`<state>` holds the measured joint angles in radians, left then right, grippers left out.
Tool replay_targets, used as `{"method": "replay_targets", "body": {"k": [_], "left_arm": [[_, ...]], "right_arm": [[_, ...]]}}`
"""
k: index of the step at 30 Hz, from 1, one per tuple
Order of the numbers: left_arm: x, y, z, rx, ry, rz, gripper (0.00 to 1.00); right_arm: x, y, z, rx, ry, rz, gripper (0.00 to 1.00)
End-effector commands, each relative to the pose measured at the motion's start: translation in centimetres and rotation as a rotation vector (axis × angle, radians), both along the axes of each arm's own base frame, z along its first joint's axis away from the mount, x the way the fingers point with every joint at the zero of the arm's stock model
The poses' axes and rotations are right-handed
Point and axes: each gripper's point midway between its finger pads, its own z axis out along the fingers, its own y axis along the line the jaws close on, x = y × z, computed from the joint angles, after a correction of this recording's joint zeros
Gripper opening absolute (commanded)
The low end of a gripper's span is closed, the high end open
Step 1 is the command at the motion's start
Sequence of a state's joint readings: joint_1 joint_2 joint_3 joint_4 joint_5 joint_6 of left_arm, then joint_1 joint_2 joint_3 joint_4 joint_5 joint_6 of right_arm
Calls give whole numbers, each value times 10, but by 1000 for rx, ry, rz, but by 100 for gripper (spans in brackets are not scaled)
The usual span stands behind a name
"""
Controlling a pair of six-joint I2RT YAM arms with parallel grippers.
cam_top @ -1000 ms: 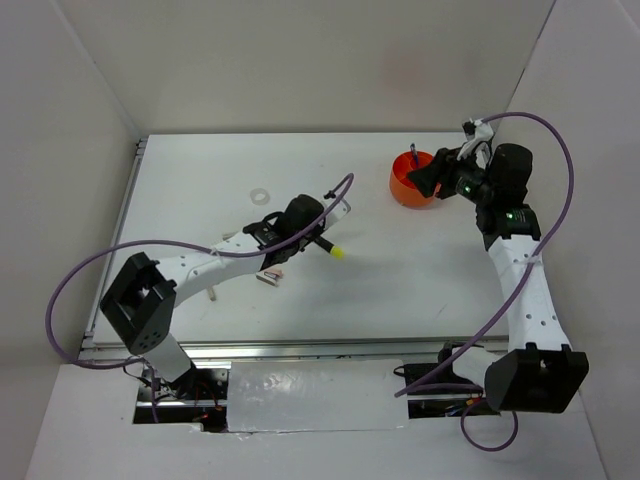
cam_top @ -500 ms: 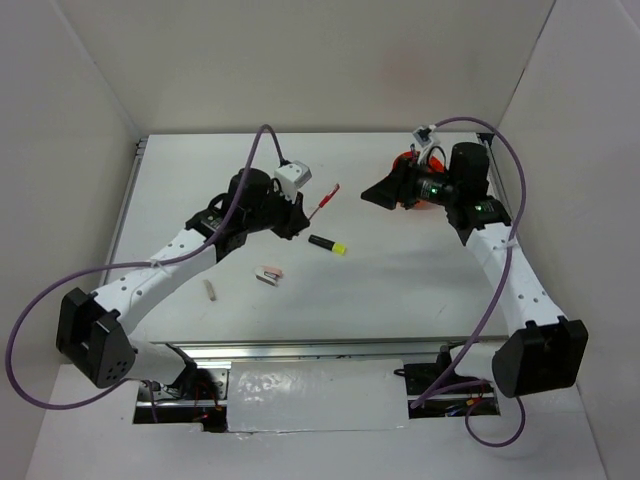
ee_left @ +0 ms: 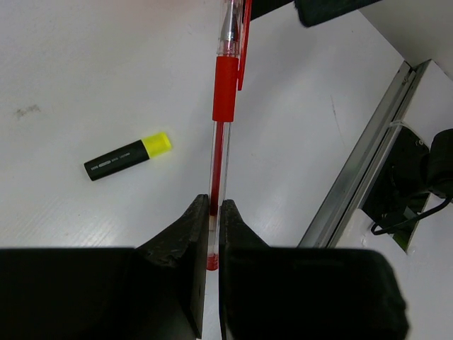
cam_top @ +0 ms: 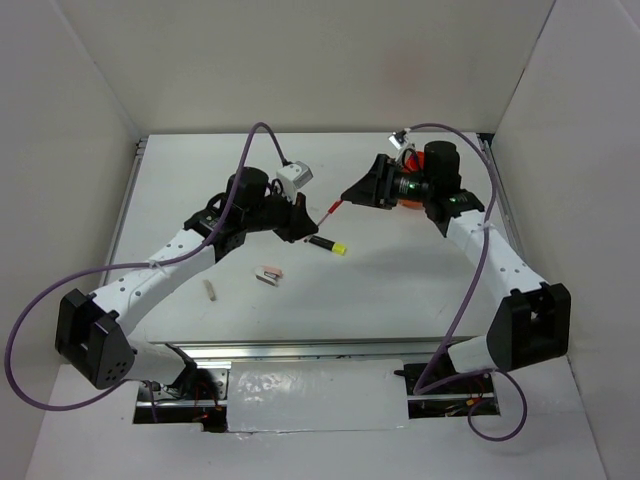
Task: Sort the stationery into containers
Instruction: Pick up the pen from the center of the board, then place the pen in the storage box.
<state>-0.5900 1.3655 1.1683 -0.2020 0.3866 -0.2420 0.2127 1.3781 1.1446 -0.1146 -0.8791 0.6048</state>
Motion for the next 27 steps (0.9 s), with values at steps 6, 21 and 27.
{"method": "replay_targets", "body": {"k": [6, 21, 27], "left_arm": [[-5, -14, 13, -31, -38, -55, 0], [16, 6, 8, 50, -69, 74, 77], [51, 63, 38, 47, -137, 237, 99]], "right_arm": [[6, 25, 9, 19, -29, 43, 69], [29, 6, 5, -100, -86, -84, 0], [84, -73, 39, -338, -352, -357, 0]]}}
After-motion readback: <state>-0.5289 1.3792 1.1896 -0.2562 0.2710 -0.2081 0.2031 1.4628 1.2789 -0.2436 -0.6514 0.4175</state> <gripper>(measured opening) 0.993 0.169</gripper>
